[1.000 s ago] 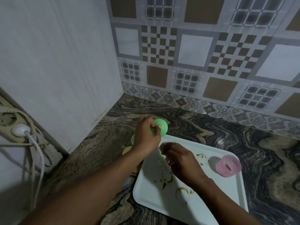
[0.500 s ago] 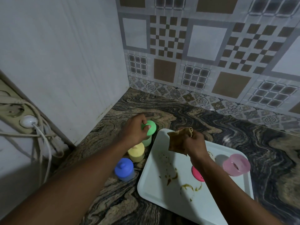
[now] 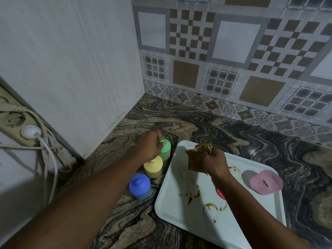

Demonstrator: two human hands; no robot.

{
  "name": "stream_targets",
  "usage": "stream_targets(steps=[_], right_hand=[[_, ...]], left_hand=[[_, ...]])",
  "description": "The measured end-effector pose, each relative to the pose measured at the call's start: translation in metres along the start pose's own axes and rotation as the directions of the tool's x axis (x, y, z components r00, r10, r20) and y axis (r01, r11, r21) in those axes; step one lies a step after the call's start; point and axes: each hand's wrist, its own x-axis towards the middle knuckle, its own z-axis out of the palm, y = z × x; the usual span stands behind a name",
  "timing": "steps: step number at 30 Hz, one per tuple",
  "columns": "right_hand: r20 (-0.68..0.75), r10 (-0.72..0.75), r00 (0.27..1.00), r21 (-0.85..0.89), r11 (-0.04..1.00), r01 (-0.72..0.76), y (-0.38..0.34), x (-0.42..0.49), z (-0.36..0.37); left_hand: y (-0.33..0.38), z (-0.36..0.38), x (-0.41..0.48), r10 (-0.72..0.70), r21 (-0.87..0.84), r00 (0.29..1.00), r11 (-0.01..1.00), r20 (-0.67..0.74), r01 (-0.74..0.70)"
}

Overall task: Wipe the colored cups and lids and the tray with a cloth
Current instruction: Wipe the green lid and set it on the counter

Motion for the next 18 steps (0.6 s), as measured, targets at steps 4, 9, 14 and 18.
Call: stream_targets(steps=[4, 9, 14, 18], right_hand=[[0.012, 0.006, 1.0, 0.024, 1.0, -0.006, -0.004, -0.003, 0.002], [0.032, 0.027, 0.999, 0.038, 0.999, -0.029, -0.004, -0.005, 0.003], [0.011, 0.041, 0.999, 0.046, 0.998, -0.041, -0.005, -0.011, 0.001], [0.002, 0.12, 0.993, 0.097, 0.988, -0.119, -0.006, -0.011, 0.004]], left_hand=[[0.0, 0.0, -0.007, 0.107, 0.004, 0.994, 0.994, -0.029, -0.107], [-0.005, 0.002, -0.008, 0.115, -0.021, 0.993, 0.993, -0.032, -0.116], [-0.007, 0.003, -0.004, 0.082, -0.029, 0.997, 0.996, -0.017, -0.082], [-0.005, 0.003, 0.0, 0.033, -0.018, 0.999, 0.999, 0.025, -0.033]])
